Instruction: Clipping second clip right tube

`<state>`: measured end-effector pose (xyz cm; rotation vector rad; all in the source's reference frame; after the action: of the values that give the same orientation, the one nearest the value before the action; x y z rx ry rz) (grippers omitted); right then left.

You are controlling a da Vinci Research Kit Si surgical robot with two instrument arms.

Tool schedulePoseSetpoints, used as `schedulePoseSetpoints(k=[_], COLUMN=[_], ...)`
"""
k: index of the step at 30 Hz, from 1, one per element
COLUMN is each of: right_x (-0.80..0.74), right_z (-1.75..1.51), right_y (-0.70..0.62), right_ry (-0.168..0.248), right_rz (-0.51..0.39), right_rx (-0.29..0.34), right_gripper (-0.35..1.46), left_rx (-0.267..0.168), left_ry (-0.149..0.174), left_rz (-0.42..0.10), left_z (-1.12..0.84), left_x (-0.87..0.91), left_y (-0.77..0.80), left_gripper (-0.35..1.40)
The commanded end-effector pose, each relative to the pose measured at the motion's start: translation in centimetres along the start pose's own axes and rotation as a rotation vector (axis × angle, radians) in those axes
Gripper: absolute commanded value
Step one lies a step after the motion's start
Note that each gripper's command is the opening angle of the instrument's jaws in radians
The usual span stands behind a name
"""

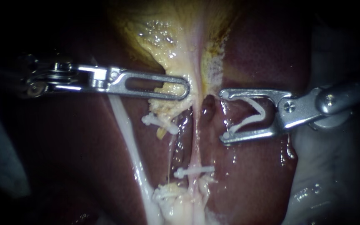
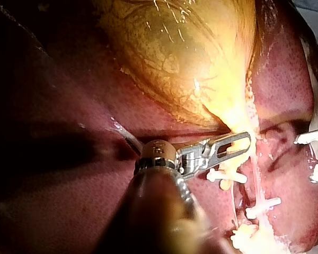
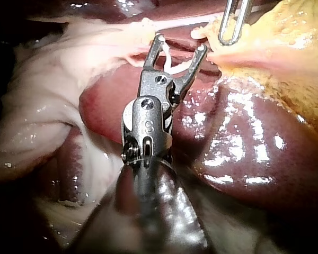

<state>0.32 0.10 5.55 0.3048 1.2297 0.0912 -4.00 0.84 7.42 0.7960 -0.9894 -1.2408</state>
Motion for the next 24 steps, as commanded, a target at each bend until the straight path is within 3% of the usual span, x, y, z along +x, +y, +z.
schedulePoseSetpoints(k=[1, 6, 13, 19, 24], right_x=[0.00, 0.00, 0.00, -0.01, -0.07], right_z=[0.00, 0.00, 0.01, 0.04, 0.19], right_y=[0.00, 0.00, -0.01, -0.03, -0.08], right_ry=[0.001, 0.001, 0.002, 0.002, 0.006], right_rz=[0.000, 0.000, 0.000, -0.002, 0.157], right_rx=[0.002, 0.002, 0.005, 0.004, 0.019], right_gripper=[0.49, 0.49, 0.49, 0.49, 0.48], left_rx=[0.001, 0.011, -0.004, -0.011, -0.013], left_ry=[0.001, 0.012, -0.010, -0.021, -0.023], left_rz=[0.000, -0.008, -0.033, -0.033, -0.033], left_z=[-0.01, -0.24, -0.62, -0.69, -0.68], left_x=[0.00, -0.10, -0.26, -0.27, -0.27], left_y=[0.00, -0.09, -0.29, -0.30, -0.30], left_gripper=[-0.35, -0.35, -0.35, -0.35, -0.35])
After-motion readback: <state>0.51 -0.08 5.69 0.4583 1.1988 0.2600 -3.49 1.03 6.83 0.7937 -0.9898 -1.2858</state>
